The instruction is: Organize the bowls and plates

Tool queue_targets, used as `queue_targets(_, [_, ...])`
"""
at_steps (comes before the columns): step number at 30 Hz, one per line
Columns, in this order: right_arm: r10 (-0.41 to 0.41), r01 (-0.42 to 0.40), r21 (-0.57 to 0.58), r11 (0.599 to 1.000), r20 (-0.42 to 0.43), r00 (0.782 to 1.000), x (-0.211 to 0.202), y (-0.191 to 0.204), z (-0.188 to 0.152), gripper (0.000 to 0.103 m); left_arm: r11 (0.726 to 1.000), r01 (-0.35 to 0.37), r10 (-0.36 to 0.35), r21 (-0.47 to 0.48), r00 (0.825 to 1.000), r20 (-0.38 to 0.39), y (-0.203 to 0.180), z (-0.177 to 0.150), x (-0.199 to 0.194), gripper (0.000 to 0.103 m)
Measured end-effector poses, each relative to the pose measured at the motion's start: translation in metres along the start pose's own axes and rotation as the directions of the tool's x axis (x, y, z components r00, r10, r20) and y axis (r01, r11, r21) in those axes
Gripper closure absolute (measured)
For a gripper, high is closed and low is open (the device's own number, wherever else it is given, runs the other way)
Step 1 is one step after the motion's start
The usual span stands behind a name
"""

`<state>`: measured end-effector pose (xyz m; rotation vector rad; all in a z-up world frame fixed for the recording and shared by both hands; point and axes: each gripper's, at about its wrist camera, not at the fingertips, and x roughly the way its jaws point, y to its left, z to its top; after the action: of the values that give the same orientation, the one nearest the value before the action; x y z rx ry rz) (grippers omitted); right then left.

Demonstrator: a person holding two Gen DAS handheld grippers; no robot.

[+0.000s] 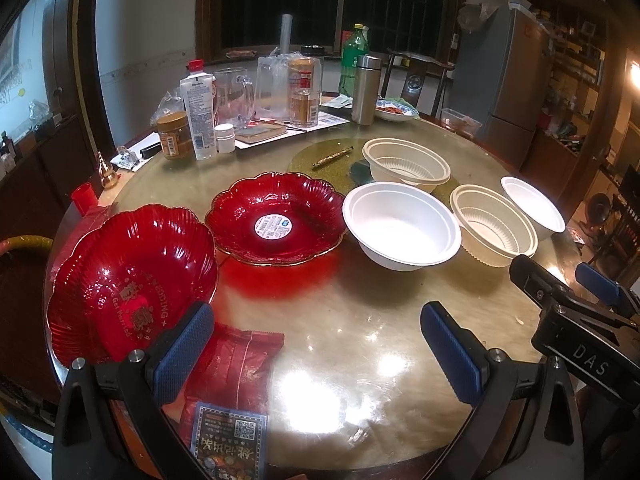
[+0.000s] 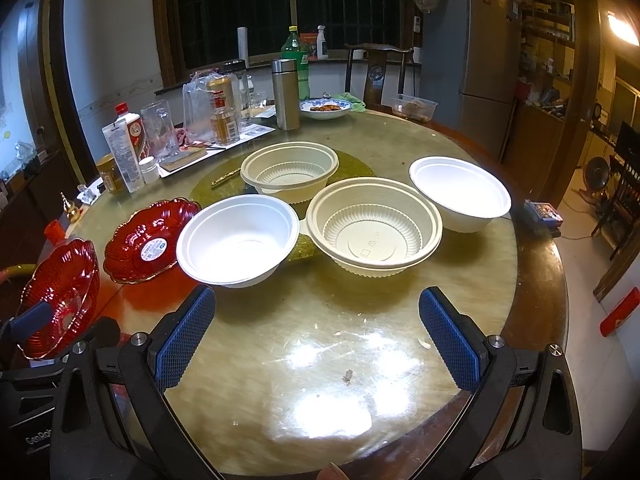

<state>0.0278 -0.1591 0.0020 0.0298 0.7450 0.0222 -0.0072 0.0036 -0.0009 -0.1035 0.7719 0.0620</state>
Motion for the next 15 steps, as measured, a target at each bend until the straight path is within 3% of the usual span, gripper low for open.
queue_targets(15, [-0.005,0.005,0.009,1.0,-0.002,1.0,-0.0005,-0.0055,-0.0017,0.0,1.0,0.008,-0.008,0.005,1.0,-0.003,0.0015,0.001,0.0003,0.0])
